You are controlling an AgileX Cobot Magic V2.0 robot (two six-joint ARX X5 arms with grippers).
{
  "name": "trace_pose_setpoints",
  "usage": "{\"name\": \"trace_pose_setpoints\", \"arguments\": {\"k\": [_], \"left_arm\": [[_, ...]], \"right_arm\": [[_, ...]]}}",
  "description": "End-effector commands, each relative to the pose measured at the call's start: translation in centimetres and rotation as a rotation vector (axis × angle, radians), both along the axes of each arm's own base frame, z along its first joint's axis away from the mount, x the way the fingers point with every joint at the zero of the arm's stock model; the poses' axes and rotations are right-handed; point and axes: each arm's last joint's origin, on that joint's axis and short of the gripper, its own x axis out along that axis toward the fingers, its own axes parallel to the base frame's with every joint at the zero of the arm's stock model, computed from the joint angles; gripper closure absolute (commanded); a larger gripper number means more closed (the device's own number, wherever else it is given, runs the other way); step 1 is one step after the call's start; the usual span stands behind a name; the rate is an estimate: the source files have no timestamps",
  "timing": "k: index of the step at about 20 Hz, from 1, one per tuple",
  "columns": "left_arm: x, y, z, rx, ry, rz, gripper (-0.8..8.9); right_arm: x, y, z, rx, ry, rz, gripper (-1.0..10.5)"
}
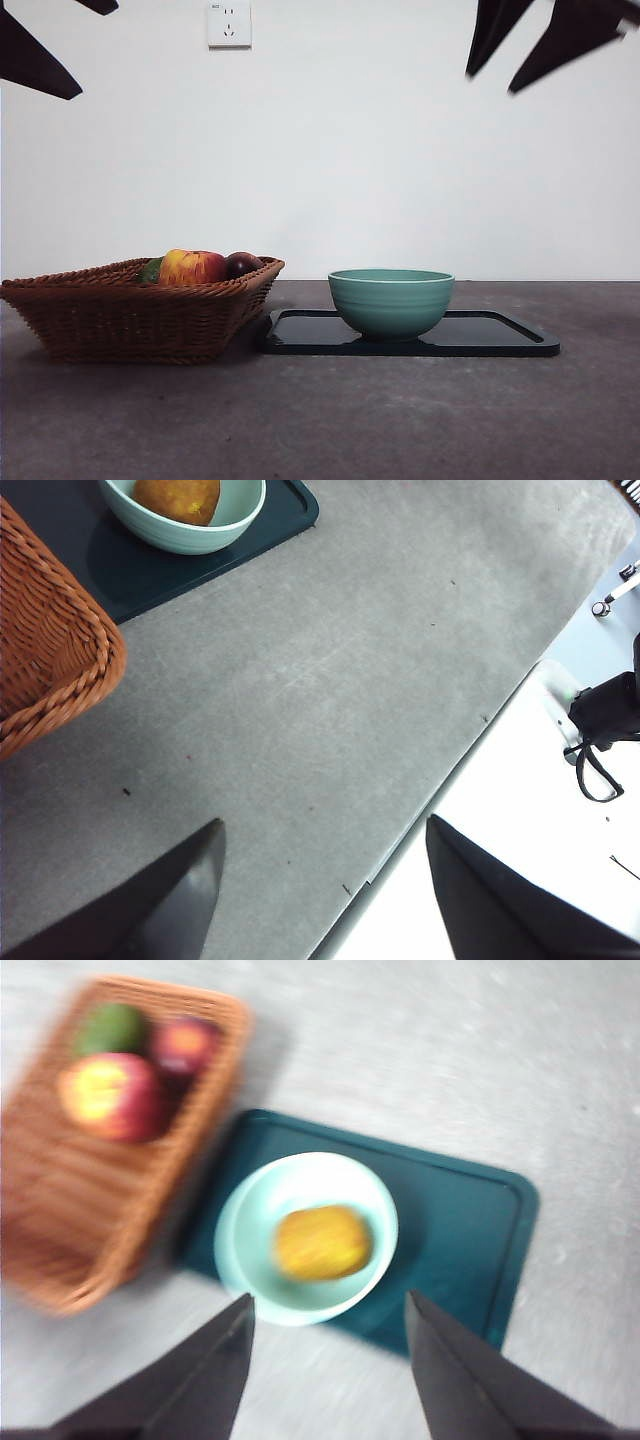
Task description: Pick up the wifruite, put it on the bowl, pick up the plate, put it on desk
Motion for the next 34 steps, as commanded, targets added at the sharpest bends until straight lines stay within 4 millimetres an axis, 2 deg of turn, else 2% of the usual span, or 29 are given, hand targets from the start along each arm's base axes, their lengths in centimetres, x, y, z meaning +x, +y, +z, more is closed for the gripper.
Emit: {"name": "trace_pose_setpoints", "arguments": {"k": [1, 5, 8, 17, 20, 34], "left_arm": [[0.1, -0.1, 0.3, -0.004, -0.021, -0.014, 4.93], [0.1, -0.1, 0.3, -0.004, -0.02, -0.014, 4.93], [0.1, -0.1, 0.3, -0.003, -0.024, -0.016, 4.93], [0.1, -0.1, 0.3, -0.001, -0.026, -0.018, 4.93], [0.1, -0.1, 0.3, -0.001, -0.026, -0.018, 4.93], [0.1, -0.1, 0.3, -0.001, -0.025, -0.018, 4.94]], "right_arm": [[-2.0, 0.0, 1.4, 0.001, -0.021, 0.041, 7.1], [-5.6, -0.3, 2.3, -0.01, -0.013, 0.097, 7.1], [-7.4, -0.3, 1.7, -0.009, -0.017, 0.141, 7.1], [-11.4, -1.8, -5.4, -0.032, 0.083, 0.198, 7.1], [-12.2, -2.2, -6.5, -0.013, 0.099, 0.218, 7.1], [-12.6, -2.4, -6.1, 0.002, 0.068, 0.219, 7.1]]}}
